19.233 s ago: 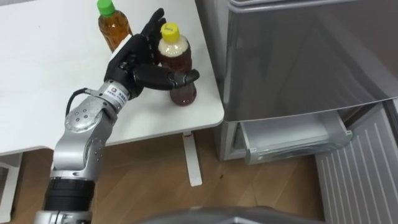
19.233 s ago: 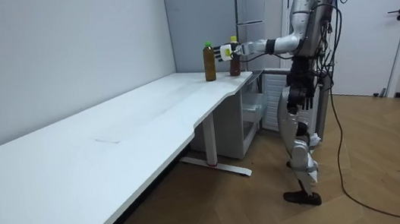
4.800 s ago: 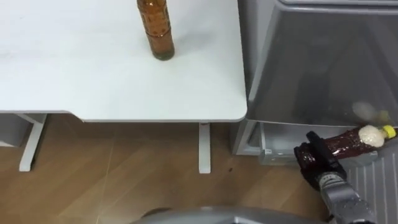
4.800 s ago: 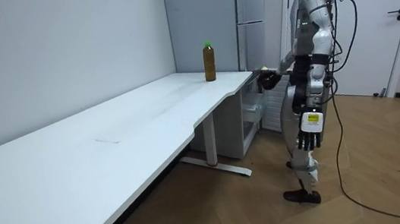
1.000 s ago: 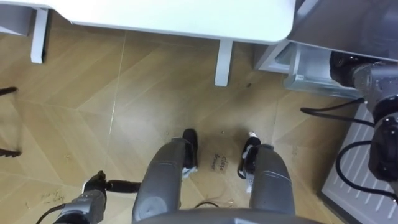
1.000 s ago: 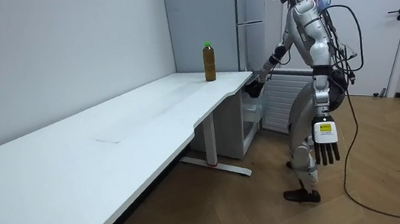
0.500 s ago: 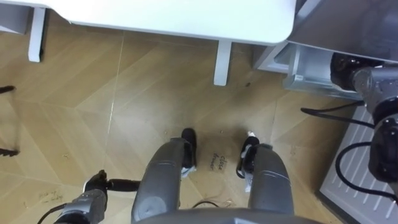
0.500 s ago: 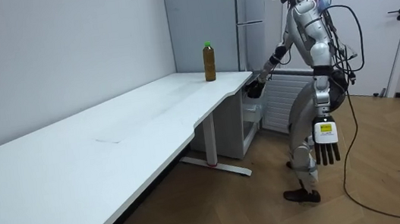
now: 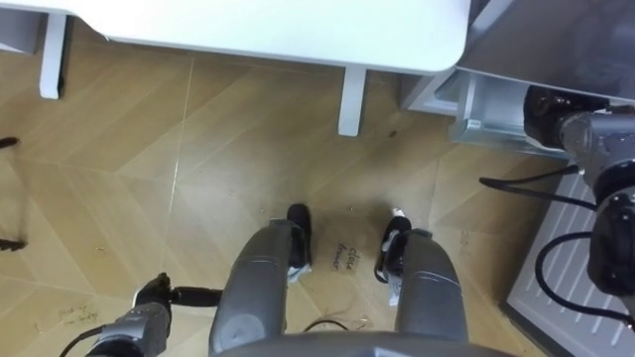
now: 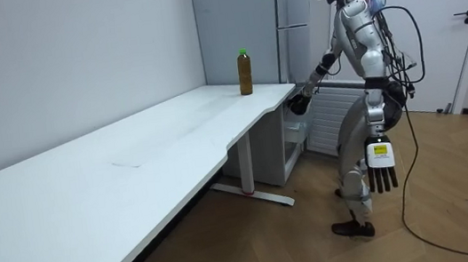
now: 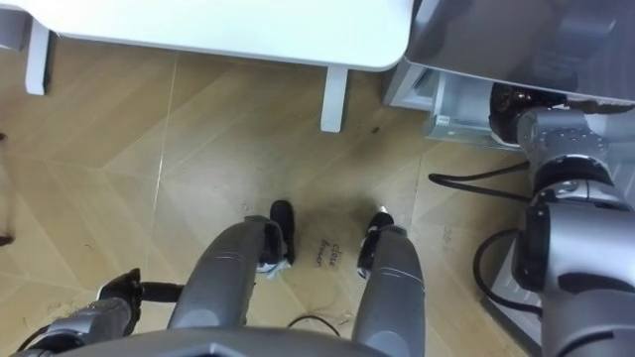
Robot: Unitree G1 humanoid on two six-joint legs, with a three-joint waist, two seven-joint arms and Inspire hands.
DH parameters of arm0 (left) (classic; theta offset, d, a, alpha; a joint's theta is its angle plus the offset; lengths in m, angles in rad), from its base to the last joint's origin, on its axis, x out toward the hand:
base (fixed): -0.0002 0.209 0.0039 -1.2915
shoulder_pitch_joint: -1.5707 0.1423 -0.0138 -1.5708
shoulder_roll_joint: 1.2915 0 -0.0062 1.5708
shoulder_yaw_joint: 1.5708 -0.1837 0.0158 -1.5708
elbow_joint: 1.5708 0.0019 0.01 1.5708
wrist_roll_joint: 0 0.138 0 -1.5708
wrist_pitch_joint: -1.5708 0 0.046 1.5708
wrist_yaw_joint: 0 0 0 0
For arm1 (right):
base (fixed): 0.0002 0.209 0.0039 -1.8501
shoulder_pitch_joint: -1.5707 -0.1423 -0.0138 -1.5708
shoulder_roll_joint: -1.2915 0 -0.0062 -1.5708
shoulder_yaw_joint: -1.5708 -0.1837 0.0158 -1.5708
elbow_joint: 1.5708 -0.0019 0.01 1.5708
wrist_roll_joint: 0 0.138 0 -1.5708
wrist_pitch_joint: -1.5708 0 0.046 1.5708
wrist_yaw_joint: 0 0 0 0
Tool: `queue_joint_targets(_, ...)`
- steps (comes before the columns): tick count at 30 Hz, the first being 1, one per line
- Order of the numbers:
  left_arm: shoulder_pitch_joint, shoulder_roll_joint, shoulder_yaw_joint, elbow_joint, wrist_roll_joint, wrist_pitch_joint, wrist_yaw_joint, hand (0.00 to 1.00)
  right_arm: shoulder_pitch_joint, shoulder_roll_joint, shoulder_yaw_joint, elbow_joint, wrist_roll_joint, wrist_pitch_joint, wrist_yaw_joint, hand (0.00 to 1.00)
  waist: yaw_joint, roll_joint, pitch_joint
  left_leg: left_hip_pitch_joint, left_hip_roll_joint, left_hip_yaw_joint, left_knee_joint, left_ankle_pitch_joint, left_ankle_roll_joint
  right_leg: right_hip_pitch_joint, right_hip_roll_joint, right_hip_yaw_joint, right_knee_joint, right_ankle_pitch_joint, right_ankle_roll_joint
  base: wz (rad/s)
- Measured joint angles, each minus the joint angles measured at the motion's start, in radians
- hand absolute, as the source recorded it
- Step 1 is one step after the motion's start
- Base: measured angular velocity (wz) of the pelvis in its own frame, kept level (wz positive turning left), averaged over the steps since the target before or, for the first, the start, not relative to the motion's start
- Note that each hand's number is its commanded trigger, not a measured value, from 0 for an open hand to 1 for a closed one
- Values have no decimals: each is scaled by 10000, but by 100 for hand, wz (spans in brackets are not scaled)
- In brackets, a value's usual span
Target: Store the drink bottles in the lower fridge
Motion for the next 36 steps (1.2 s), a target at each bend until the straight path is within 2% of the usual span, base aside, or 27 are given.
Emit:
queue_joint_targets(6, -2, 4, -88, 0, -252, -30, -11, 0, 25, 9, 249, 20, -424, -3, 23, 100, -8, -5, 3, 247, 28, 98, -53, 0, 0, 228, 21, 17, -53, -1, 3, 0)
queue_joint_targets(12, 0, 40, -536, 0, -446, -227, -82, 0, 26, 5, 377, 7, -765, -107, -149, 100, -49, -8, 4, 257, 33, 97, -59, 0, 3, 257, 26, 5, -88, 10, 16, 0)
queue_joint_targets(25, -3, 138, -1161, 3, -442, -300, -357, 0, 27, 6, 514, -16, -848, -340, -730, 100, -48, -4, 0, 280, 30, 103, -55, 1, 3, 260, 25, 21, -76, 21, 10, 0)
queue_joint_targets(26, -3, 141, -1161, 4, -442, -322, -374, 0, 27, 6, 519, -15, -848, -354, -751, 0, -47, -5, 0, 280, 30, 103, -54, 1, 4, 260, 24, 21, -76, 22, 11, 0)
queue_joint_targets(30, -3, 149, -1167, 8, -485, -416, -499, 0, 28, 5, 709, -14, -830, -485, -856, 0, -51, -4, 0, 280, 29, 102, -53, 1, 5, 262, 26, 30, -85, 32, 18, 0)
queue_joint_targets(34, -3, 167, -1244, 38, -1328, -421, -512, 0, 39, 32, 815, -21, -571, -508, -854, 0, -44, -1, -2, 278, 36, 106, -56, 1, 4, 266, 31, 22, -85, 33, 17, 0)
queue_joint_targets(36, -3, 167, -1244, 84, -1414, -421, -512, 0, 68, 55, 802, -55, -465, -572, -852, 0, -29, -1, -2, 280, 40, 113, -55, 1, 4, 266, 32, 22, -86, 33, 17, 0)
